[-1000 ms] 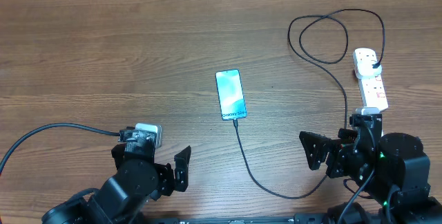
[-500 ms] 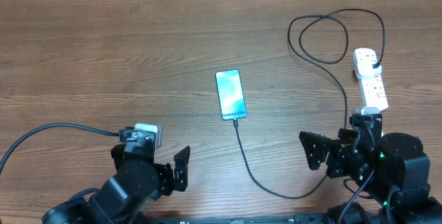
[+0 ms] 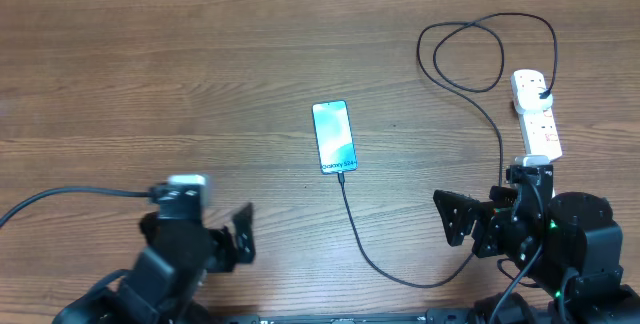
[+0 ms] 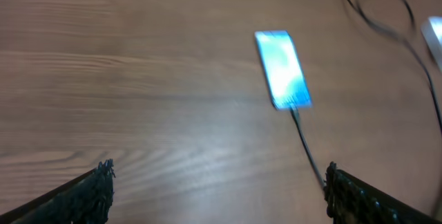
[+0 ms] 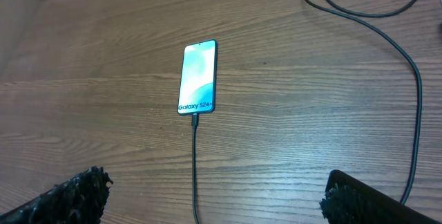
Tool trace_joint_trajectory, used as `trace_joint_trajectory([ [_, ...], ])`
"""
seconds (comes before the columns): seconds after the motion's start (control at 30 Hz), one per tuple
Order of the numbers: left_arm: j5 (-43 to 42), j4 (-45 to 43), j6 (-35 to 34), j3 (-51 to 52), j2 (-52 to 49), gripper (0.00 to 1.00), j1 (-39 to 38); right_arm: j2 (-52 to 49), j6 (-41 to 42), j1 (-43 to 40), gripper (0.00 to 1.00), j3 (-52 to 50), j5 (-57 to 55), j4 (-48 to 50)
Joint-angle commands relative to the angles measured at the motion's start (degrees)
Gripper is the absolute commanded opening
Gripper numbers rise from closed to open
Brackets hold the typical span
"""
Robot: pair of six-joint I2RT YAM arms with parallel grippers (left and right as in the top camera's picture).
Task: Plug charger to phone and switch on socket
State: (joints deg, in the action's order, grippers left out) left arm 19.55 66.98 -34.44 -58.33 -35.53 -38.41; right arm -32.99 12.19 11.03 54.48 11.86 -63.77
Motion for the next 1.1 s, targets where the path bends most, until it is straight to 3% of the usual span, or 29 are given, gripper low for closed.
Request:
trace_joint_trajectory([
  [0.0,-0.2,-3.3,-0.2,1.0,2.8,1.00,14.4,0.6,0.4,0.3,1.00,-0.1,0.4,0.2],
  [0.13,-9.2,-8.0,10.1,1.6,4.8,1.00,32.9,0.6,0.4,0.3,1.00,-0.1,0.4,0.2],
  [0.2,-12.0,-10.5,15.1,1.6,4.4,1.00,37.2,0.6,0.4,0.3,1.00,-0.1,0.4,0.2],
  [0.4,-12.7,-27.6,26.7,10.6,8.3,1.00,39.5,0.6,0.4,0.3,1.00,-0.1,0.4,0.2],
  [0.77,-22.4,-56.4,26.8,39.7,24.3,1.00,43.8,0.6,0.4,0.3,1.00,-0.1,0.4,0.2],
  [1.07,-21.3,-74.6,25.0,52.1,34.8,0.99,44.2,0.6,0.4,0.3,1.00,-0.1,0.4,0.2],
])
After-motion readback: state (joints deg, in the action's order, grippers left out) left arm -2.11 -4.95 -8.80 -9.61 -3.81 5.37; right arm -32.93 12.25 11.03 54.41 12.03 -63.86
